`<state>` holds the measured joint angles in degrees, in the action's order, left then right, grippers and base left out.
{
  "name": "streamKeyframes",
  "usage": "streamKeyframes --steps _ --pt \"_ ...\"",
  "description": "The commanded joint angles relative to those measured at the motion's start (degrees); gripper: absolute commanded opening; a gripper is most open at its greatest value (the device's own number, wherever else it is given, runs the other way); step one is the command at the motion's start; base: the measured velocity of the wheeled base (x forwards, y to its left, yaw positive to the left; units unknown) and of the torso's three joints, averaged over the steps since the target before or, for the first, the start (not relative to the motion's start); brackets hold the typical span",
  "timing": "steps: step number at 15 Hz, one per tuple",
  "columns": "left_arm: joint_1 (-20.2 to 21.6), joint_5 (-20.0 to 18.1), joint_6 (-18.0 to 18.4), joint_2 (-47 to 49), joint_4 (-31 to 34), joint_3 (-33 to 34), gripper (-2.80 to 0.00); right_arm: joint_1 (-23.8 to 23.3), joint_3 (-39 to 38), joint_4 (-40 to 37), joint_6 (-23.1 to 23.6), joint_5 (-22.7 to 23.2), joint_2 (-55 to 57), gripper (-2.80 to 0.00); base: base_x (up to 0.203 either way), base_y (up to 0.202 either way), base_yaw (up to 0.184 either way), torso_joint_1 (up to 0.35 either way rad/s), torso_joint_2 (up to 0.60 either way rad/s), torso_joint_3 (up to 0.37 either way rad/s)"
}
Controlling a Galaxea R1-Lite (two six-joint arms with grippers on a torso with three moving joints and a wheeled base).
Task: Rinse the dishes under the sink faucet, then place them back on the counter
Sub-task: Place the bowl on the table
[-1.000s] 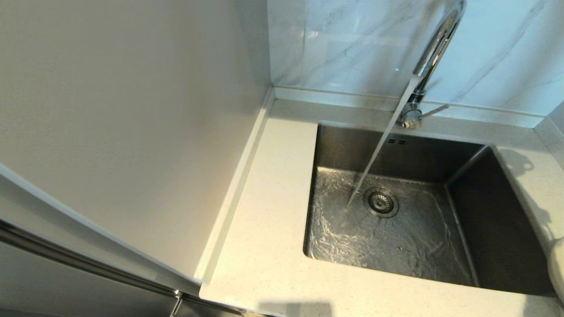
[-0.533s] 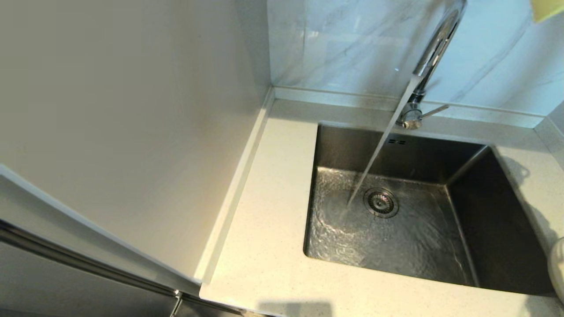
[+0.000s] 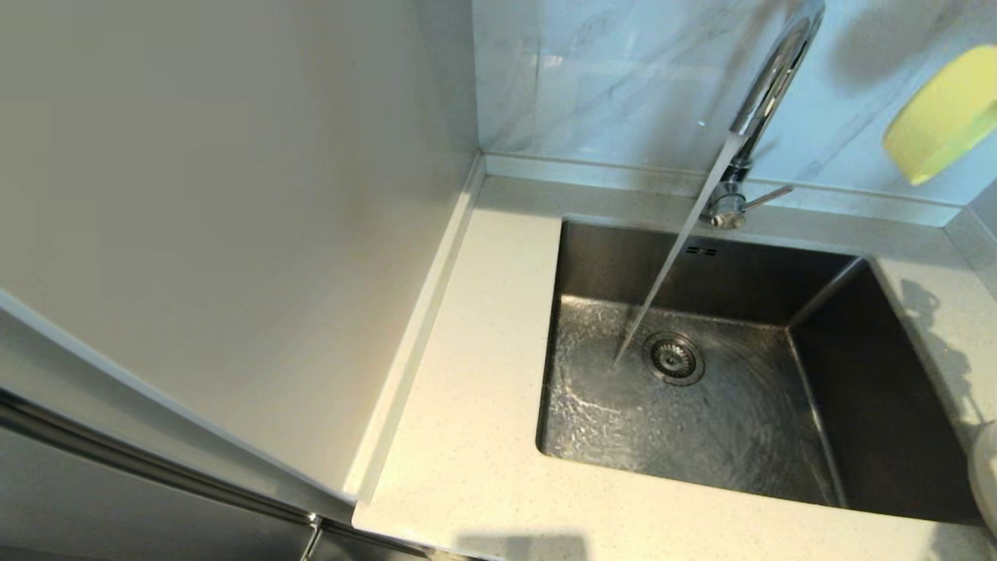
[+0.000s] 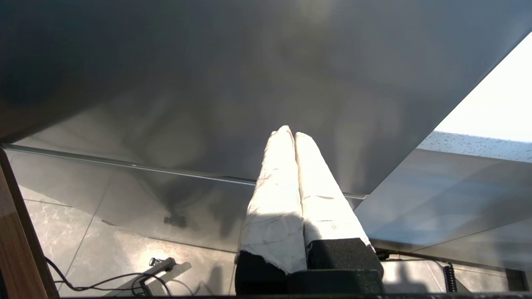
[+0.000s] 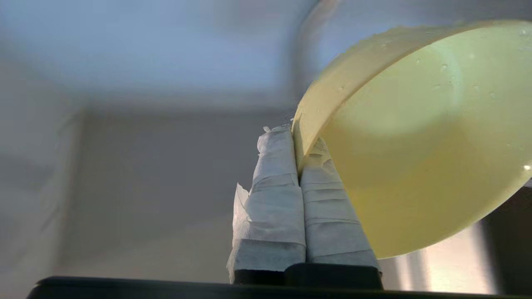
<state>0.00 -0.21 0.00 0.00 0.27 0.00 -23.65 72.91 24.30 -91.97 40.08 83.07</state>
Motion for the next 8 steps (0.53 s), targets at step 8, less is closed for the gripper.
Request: streamKeyframes --steps 8 --pt "0.00 0.00 0.00 0.00 0.00 0.00 -2.80 2.45 -2.22 -46.33 90.52 -27.63 4.12 -2.80 0.000 0.000 0.000 0.000 0.00 0.000"
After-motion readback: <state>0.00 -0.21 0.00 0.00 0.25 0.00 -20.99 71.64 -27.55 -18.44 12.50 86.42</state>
